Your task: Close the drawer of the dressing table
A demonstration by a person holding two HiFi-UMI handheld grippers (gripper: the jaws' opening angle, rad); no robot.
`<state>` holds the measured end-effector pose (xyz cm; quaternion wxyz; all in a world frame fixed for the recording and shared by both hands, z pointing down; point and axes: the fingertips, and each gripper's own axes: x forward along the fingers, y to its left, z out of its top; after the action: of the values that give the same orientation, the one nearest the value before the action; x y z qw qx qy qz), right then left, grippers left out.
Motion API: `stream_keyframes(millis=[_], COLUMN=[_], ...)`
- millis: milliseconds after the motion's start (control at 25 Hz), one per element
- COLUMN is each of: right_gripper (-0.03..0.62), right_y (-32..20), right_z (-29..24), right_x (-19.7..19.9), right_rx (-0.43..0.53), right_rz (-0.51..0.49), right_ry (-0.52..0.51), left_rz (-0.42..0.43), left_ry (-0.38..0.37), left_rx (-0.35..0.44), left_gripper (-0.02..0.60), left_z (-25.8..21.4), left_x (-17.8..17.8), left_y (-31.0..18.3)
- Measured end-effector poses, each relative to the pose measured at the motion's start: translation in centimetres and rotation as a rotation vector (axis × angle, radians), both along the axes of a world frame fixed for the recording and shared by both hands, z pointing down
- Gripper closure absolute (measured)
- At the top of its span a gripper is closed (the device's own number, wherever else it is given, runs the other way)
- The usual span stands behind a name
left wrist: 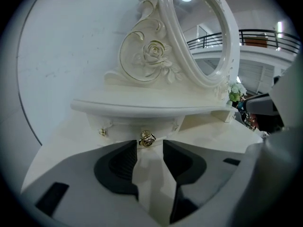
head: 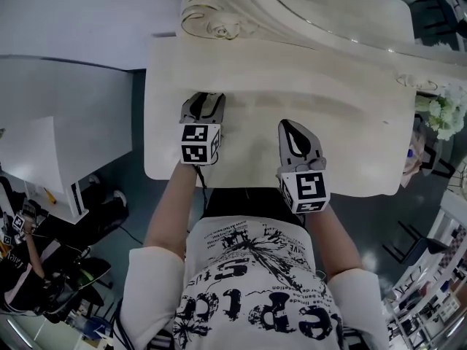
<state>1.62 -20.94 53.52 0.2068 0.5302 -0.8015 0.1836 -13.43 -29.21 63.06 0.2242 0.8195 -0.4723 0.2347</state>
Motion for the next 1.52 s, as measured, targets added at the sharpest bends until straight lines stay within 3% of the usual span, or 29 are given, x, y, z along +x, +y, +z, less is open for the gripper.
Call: stream_keyframes(millis=[200, 360, 520, 800, 960, 1240, 1520], right_gripper=[0.577, 0.577, 0.577, 0.578, 0.578, 0.579, 0.579], right_y=[0.4, 0.5, 1.1, 2.1, 2.6, 3.0, 2.5], right_z=[-0.4, -1.0, -2.5, -6.5, -9.9, -16.2, -19.4], right_x=[0.1, 0.0, -0.2, -0.2, 0.2, 0.4, 0.4], right_rx=[-0.002, 0.012, 0.038, 0.089, 0.165, 0.331, 0.427], right_rz=[-0.01, -0.01, -0.035, -0.031, -0.021, -0.046, -0.08], right_ry=[-0.004, -0.009, -0.016, -0.088, -0.105, -0.122, -0.139], left_rz=[-0.043, -0.039, -0.03, 0.07, 0.128, 0.115, 0.127], left_ry=[-0.023, -0.023, -0.009, 0.035, 0.045, 0.087, 0.121], left_rx=[0.023, 0.087, 0.127, 0.238, 0.295, 0.454, 0.492], left_gripper=[0.417, 0.421, 0.521, 0.563, 0.563, 0.563, 0.563], left_z=[-1.1, -3.5, -7.2, -14.1, -17.9, -25.6, -28.8], left_x=[-1.1, -1.7, -1.7, 0.3, 1.2, 1.8, 1.7], left_y=[1.0, 1.7, 3.3, 6.1, 7.3, 8.2, 7.9])
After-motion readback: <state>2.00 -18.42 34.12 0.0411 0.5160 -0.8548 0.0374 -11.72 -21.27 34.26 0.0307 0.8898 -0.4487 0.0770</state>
